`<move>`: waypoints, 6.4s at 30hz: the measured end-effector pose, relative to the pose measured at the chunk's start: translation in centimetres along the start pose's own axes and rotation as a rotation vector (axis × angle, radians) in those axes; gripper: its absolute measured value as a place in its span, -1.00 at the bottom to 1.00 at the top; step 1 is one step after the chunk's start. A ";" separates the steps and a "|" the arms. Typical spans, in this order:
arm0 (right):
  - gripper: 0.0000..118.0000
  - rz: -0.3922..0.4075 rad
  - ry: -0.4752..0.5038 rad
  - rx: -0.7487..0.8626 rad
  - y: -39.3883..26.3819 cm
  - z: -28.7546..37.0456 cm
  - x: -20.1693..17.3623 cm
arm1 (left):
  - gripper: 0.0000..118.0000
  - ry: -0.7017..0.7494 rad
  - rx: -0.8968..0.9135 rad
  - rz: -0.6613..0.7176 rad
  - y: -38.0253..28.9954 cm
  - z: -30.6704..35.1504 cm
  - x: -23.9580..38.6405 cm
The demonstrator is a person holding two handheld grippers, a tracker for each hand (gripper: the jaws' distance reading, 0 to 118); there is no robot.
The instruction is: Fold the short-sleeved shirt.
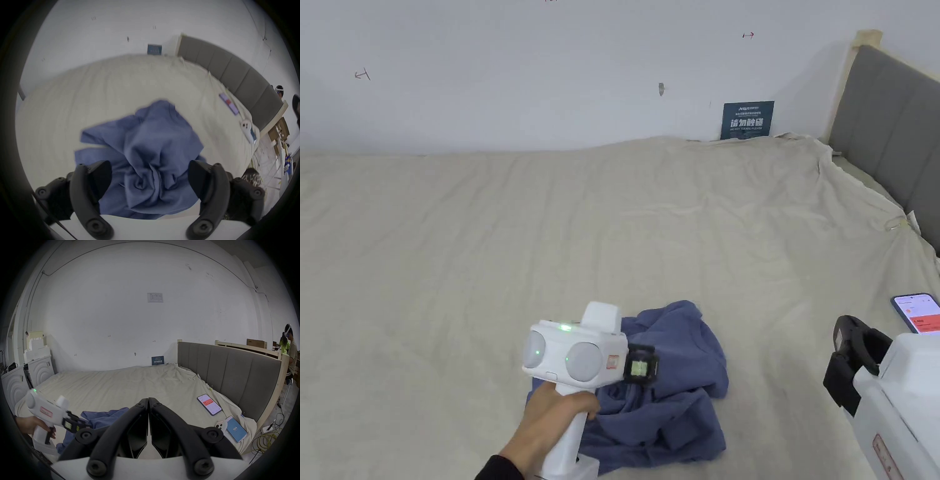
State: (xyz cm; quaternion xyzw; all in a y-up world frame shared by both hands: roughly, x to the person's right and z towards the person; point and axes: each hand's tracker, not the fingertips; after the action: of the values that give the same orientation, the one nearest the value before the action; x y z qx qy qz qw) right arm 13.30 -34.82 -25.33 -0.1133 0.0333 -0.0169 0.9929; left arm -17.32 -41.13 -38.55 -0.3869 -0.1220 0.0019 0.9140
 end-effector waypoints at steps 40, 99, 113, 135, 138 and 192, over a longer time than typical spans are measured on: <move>-1.00 0.038 0.082 0.093 0.2 0.2 0.8 | -1.00 0.351 0.514 0.085 -6.3 16.0 -8.8; 0.55 -0.061 0.152 -0.705 -9.5 -29.3 -4.5 | -0.91 0.088 -0.034 0.250 -10.8 6.1 -9.8; -0.92 0.071 0.201 -0.718 -11.2 -28.4 -6.5 | -0.91 0.073 -0.033 0.274 -11.0 6.1 -10.3; -0.92 -0.049 0.254 -0.231 11.5 -16.9 -0.5 | -0.91 0.248 0.278 0.353 -0.1 15.3 -20.6; -0.92 -0.063 0.254 -0.201 13.9 -17.7 -0.8 | -0.91 0.278 0.316 0.352 3.2 16.6 -22.0; -0.92 -0.175 0.106 -0.482 -9.8 -18.0 -0.3 | -0.91 0.494 -0.060 0.226 -14.2 6.2 -25.1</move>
State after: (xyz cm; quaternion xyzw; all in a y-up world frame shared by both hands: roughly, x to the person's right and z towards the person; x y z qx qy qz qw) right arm 11.52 -48.39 -40.59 -0.3482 0.0782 -0.1003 0.9288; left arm -44.39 -49.15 -29.95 -0.4135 0.1486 0.0057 0.8983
